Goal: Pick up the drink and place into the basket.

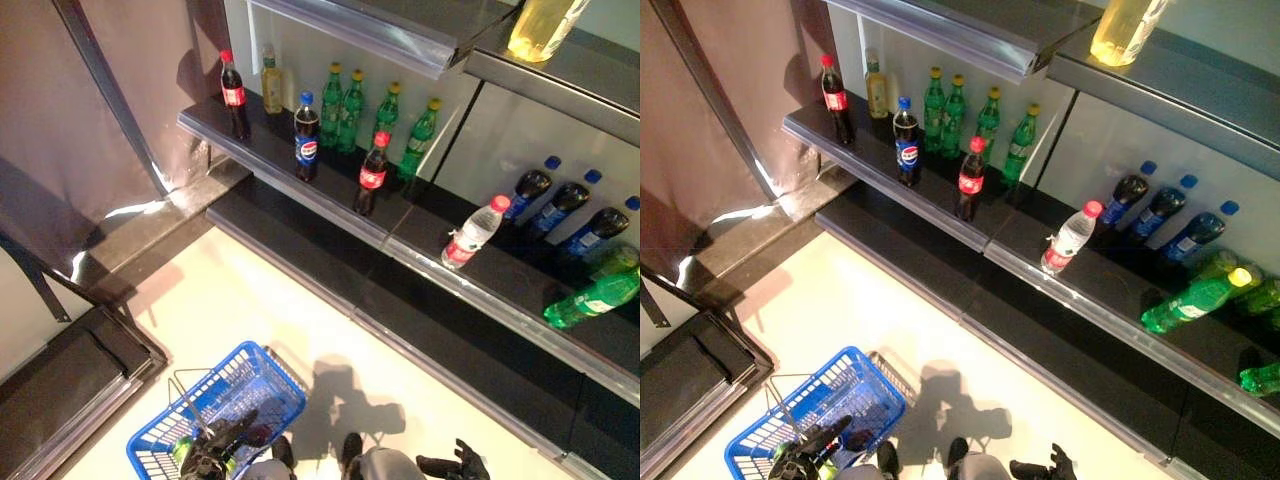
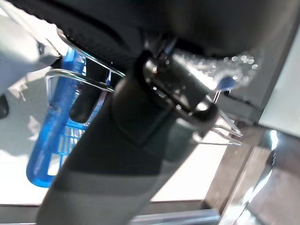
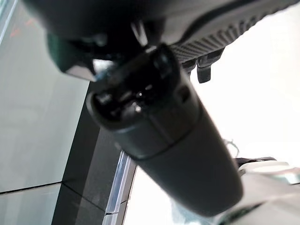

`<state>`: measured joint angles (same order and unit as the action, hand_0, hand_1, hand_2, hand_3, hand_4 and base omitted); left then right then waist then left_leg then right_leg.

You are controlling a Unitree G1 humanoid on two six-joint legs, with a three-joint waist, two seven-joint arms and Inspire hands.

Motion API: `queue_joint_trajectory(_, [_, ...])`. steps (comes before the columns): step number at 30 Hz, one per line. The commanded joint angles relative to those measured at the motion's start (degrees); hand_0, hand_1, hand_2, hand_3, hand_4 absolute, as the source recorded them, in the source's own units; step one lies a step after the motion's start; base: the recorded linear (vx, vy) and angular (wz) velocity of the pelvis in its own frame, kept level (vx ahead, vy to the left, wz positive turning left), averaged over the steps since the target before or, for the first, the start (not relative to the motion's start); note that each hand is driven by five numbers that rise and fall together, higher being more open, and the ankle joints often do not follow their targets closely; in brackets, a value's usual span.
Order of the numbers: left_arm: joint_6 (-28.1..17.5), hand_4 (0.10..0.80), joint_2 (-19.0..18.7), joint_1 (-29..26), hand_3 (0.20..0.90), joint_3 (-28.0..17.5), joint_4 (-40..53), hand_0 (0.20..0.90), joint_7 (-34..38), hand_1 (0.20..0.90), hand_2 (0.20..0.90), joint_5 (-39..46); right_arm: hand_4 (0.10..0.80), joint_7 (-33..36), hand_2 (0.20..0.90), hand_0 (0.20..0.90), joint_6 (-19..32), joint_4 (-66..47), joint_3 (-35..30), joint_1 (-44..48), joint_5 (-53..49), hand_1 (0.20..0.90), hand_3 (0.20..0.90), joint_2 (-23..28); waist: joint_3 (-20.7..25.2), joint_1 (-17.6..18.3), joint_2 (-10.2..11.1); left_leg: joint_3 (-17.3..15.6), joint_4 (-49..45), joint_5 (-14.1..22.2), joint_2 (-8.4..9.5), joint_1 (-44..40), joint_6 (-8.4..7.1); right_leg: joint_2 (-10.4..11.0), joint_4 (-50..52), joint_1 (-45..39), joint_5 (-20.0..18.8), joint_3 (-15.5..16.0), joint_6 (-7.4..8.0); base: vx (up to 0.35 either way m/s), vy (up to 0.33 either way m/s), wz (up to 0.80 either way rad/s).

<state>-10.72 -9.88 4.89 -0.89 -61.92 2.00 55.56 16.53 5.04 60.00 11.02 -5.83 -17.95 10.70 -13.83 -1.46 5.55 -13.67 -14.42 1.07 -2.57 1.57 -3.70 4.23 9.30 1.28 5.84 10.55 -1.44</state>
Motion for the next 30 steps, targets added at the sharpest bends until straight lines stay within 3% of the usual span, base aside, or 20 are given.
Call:
queue_joint_trajectory(1, [-8.11,0.1,0.55,-1.77,0.2,-1.38,5.51,0.3,-2.35,0.3,0.3,1.98,0.8,0.59,0.9,0.9,0.88,-0.33,2.94,0.98,0.8,0.9,0.9,5.01,2.07,0.1,0.11,4.67,-28.37,-2.03,0.63,10.74,0.49,-0.45,-7.0,-5.15,-6.03,0.55,1.67,0.072,0.003,-0.29])
queue_joint_trajectory(3, [-7.45,0.1,1.31,-1.21,0.2,-3.06,2.43,0.3,-2.63,0.3,0.3,3.42,0.8,0.6,0.9,0.9,0.11,1.1,3.95,1.89,1.72,0.9,0.9,5.04,1.76,-0.78,-0.08,7.98,-26.06,-2.04,2.49,11.94,1.52,-0.52,-6.95,-5.65,-6.19,-2.41,1.97,0.152,0.122,-0.54])
queue_joint_trajectory(5, [-7.85,0.1,1.76,-0.84,0.2,-3.66,0.26,0.3,-3.59,0.3,0.3,3.85,0.8,0.65,0.9,0.9,0.51,2.92,3.87,2.66,1.73,0.9,0.9,4.72,1.6,-1.77,-0.79,11.09,-12.37,-2.43,3.01,9.27,2.23,-0.79,-7.77,-6.12,-6.17,-5.16,3.28,0.224,0.253,-0.55])
queue_joint_trajectory(6, [-7.54,0.1,1.83,-0.86,0.2,-3.68,-0.53,0.3,-3.4,0.3,0.3,3.89,0.8,0.54,0.9,0.9,1.01,4.4,3.51,2.95,1.63,0.9,0.9,4.56,1.94,-1.99,-1.43,12.36,0.25,-4.09,1.59,6.71,1.63,-1.07,-8.53,-6.44,-5.99,-5.79,3.96,0.273,0.298,-0.5])
queue_joint_trajectory(8, [-6.94,0.1,1.9,-0.94,0.2,-3.71,-1.21,0.3,-2.49,0.3,0.3,3.75,0.8,0.52,0.9,0.9,1.33,5.77,2.96,2.82,1.47,0.9,0.9,4.52,2.06,-2.21,-2.19,13.52,9.96,-6.94,-0.39,4.92,0.0,-1.35,-9.45,-7.29,-5.87,-6.23,4.48,0.308,0.301,-0.24])
queue_joint_trajectory(10, [-6.86,0.1,2.39,-0.39,0.2,-4.08,-1.88,0.3,-1.6,0.3,0.3,3.32,0.8,0.57,0.9,0.9,1.84,6.73,2.17,1.92,1.6,0.9,0.9,4.32,1.93,-3.2,-2.54,17.45,16.42,-10.24,-1.92,5.72,-1.57,-1.22,-10.37,-9.17,-5.58,-8.21,5.23,0.361,0.33,-0.04])
queue_joint_trajectory(13, [-7.86,0.1,3.46,0.36,0.2,-4.78,-2.58,0.3,-1.32,0.3,0.3,2.15,0.8,-0.25,0.9,0.9,2.63,7.71,0.75,1.17,2.29,0.9,0.9,4.27,1.84,-4.02,-2.46,18.89,15.11,-10.64,-3.05,7.46,-2.03,-0.07,-10.44,-11.25,-4.48,-8.99,6.07,0.241,0.255,-0.35])
queue_joint_trajectory(16, [-6.74,0.1,3.36,-0.49,0.2,-5.66,-2.12,0.3,-0.22,0.3,0.3,0.8,0.8,-0.47,0.9,0.9,2.97,8.78,0.32,1.74,4.49,0.9,0.9,3.6,2.66,-4.2,-2.33,17.43,11.09,-6.4,-2.85,7.01,-1.22,4.29,-9.22,-12.11,-3.55,-8.07,8.5,0.324,0.468,-0.59])
queue_joint_trajectory(18, [-6.12,0.1,2.34,-1.93,0.2,-5.41,-2.44,0.3,0.13,0.3,0.3,-0.91,0.8,-0.44,0.9,0.9,3.77,8.4,-0.08,1.71,5.06,0.9,0.9,3.09,2.42,-4.03,-2.24,15.8,4.58,-2.71,-1.49,8.71,-0.36,7.44,-5.59,-11.87,-2.69,-7.51,9.69,0.316,0.489,-0.4])
queue_joint_trajectory(20, [-6.82,0.1,0.58,-3.43,0.2,-4.03,-2.38,0.3,0.26,0.3,0.3,-2.71,0.8,0.03,0.9,0.9,3.56,7.08,0.28,1.44,3.29,0.9,0.9,2.33,3.19,-4.03,-2.14,14.1,2.19,-0.53,0.42,8.88,2.0,9.8,-1.75,-11.87,-2.23,-6.5,10.02,0.328,0.466,-0.08])
queue_joint_trajectory(22, [-7.45,0.1,-1.51,-3.98,0.2,-2.0,0.17,0.3,-0.33,0.3,0.3,-2.67,0.8,0.97,0.9,0.9,3.54,3.95,2.68,1.28,8.01,0.9,0.9,1.88,3.34,-3.52,-2.99,11.99,3.5,0.45,2.24,5.27,3.91,11.53,7.33,-4.9,-7.79,-4.07,9.25,0.295,0.473,-0.22])
queue_joint_trajectory(23, [-7.37,0.1,-1.9,-4.02,0.2,-1.83,0.82,0.3,-0.63,0.3,0.3,-2.62,0.8,1.4,0.9,0.9,3.61,2.9,3.42,1.18,8.62,0.9,0.9,1.95,3.25,-3.57,-3.21,11.56,3.71,0.67,2.32,4.73,4.1,11.69,8.28,-3.95,-7.98,-3.37,9.06,0.233,0.431,-0.39])
queue_joint_trajectory(24, [-7.65,0.1,-2.73,-3.64,0.2,-1.21,3.66,0.3,-1.01,0.3,0.3,-3.04,0.8,2.71,0.9,0.9,2.52,-1.75,6.19,1.48,10.56,0.9,0.9,2.72,2.92,-3.37,-3.81,10.29,5.13,0.95,2.36,2.58,4.24,10.26,9.05,-0.9,-8.29,-1.92,8.6,0.129,0.225,-0.39])
queue_joint_trajectory(25, [-8.43,0.1,-3.15,-3.79,0.2,-0.32,4.46,0.3,-1.41,0.3,0.3,-2.96,0.8,3.32,0.9,0.9,1.53,-3.9,7.16,1.65,10.43,0.9,0.9,3.23,2.68,-2.92,-3.94,10.46,5.29,1.14,2.39,2.45,4.24,8.21,7.48,0.04,-6.68,-2.74,8.13,0.104,0.174,-0.38])
queue_joint_trajectory(27, [-9.53,0.1,-4.07,-4.55,0.2,1.1,6.38,0.3,-1.42,0.3,0.3,-1.86,0.8,3.22,0.9,0.9,0.7,-6.93,8.21,1.9,9.6,0.9,0.9,4.48,2.11,-2.34,-3.27,10.5,3.81,2.29,3.07,3.14,4.1,6.26,1.53,0.91,-6.01,-3.76,7.95,0.019,-0.037,-0.3])
queue_joint_trajectory(29, [-9.56,0.1,-4.37,-5.9,0.2,1.07,7.09,0.3,-0.67,0.3,0.3,1.11,0.8,2.38,0.9,0.9,1.81,-7.08,9.56,3.06,11.66,0.9,0.9,4.86,1.34,-2.01,-2.61,10.22,2.67,3.68,3.32,3.21,3.94,6.99,-2.32,2.12,-8.92,-5.28,8.86,0.008,-0.131,0.0])
queue_joint_trajectory(30, [-9.18,0.1,-4.3,-6.04,0.2,0.57,7.23,0.3,-0.63,0.3,0.3,1.35,0.8,1.97,0.9,0.9,1.64,-7.25,9.98,3.44,12.01,0.9,0.9,5.09,1.29,-1.94,-2.65,10.41,2.56,3.74,3.06,3.08,3.96,6.78,-2.12,2.07,-8.59,-6.03,8.87,0.059,-0.158,0.13])
